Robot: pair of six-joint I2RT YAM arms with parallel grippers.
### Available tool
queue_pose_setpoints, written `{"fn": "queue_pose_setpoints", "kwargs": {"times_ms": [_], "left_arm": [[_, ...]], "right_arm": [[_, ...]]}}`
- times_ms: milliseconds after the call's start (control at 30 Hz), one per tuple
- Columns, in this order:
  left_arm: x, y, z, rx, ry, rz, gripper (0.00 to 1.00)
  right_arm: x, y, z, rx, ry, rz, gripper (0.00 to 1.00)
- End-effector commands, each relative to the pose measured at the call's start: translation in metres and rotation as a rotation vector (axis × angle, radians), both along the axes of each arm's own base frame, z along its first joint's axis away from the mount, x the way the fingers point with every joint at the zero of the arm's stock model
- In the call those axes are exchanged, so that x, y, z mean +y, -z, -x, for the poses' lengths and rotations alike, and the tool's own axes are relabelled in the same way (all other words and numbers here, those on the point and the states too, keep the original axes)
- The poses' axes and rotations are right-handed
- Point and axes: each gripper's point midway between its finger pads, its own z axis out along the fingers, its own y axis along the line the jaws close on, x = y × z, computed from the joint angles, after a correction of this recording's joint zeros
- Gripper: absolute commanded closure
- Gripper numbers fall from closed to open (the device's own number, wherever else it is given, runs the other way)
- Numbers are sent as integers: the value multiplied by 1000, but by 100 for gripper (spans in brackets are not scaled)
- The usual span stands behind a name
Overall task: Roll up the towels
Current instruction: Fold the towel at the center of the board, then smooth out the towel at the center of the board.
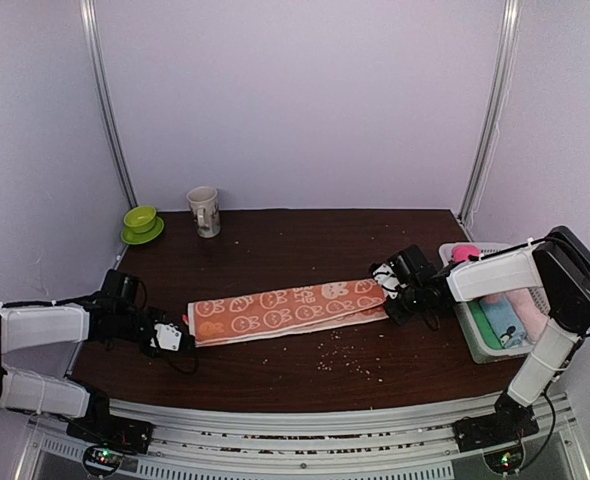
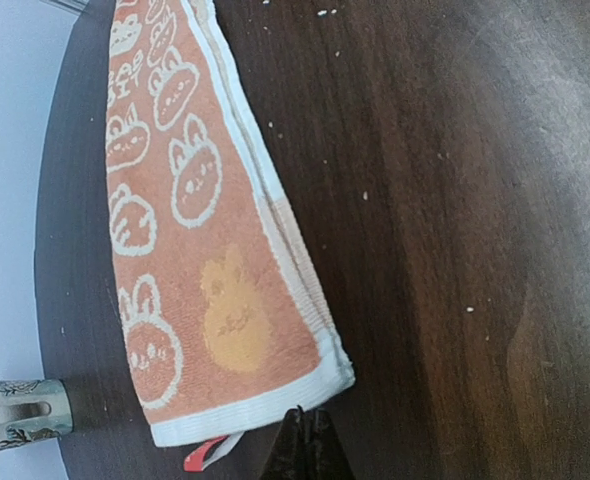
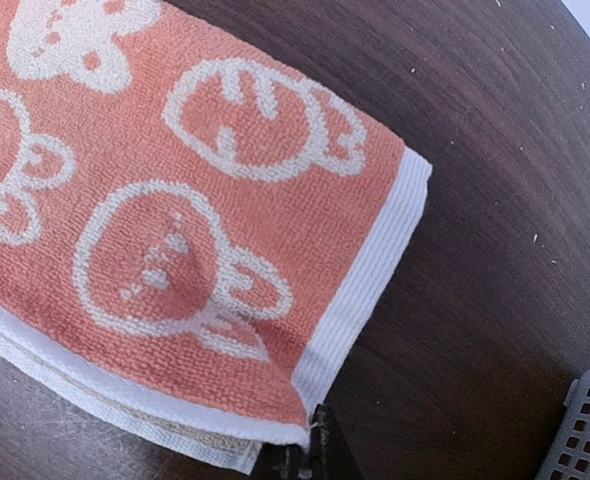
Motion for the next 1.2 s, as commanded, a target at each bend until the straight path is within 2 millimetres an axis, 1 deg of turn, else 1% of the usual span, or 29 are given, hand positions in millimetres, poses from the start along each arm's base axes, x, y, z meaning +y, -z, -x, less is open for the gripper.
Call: {"fn": "queue_pose_setpoints", "kwargs": {"times_ms": [0,133,200,233,300,400,467,533,600,633,667,733,833,867,933,1000,1033,1100,1133,1167], "left_arm": [[4,7,2,0,5,-22,100],[7,11,4,6,10,-42,100],[8,13,3,7,7,-50,100],[8,13,3,6,3,-54,100],[8,11,1,4,-4,-52,100],[8,4,-6,-8,-19,-46,100],[9,-2,-12,-23,-33,-49,94],[10,-8,-17,-34,-42,-58,84],[12,-16,-22,-47,-47,-68,67],[13,-19,-24,-49,-52,-74,57],[14,-23,-27,-56,-56,-80,51],[18,-31,-32,-68,-74,-90,40],[19,-44,-41,-86,-101,-74,27],[15,-52,-47,-90,-117,-37,22],[1,-73,-64,-76,-157,80,14],[-17,-95,-86,-3,-232,202,11],[-26,-105,-99,35,-278,246,9],[-44,-120,-127,92,-381,307,11],[-51,-121,-139,115,-434,323,14],[-60,-128,-152,113,-471,336,17]], "right_arm": [[-7,5,4,8,15,41,96],[-8,8,6,17,15,54,96],[-7,10,8,24,11,60,93],[-6,10,10,27,8,63,89],[-6,11,12,32,6,68,75],[-7,5,16,28,12,62,59],[-6,-3,18,21,18,46,50],[-3,-15,20,9,15,13,43],[-2,-29,20,-17,22,-13,39],[-3,-39,19,-39,33,-23,37],[-4,-47,19,-54,42,-33,35],[-5,-66,19,-94,54,-63,30],[-4,-95,15,-165,71,-125,24],[-2,-105,11,-192,77,-150,23],[12,-124,3,-225,72,-231,23],[26,-134,-9,-241,102,-312,25],[34,-136,-15,-241,114,-349,27],[50,-132,-29,-223,159,-410,34],[59,-120,-35,-195,171,-420,38],[66,-113,-41,-175,178,-433,40]]}}
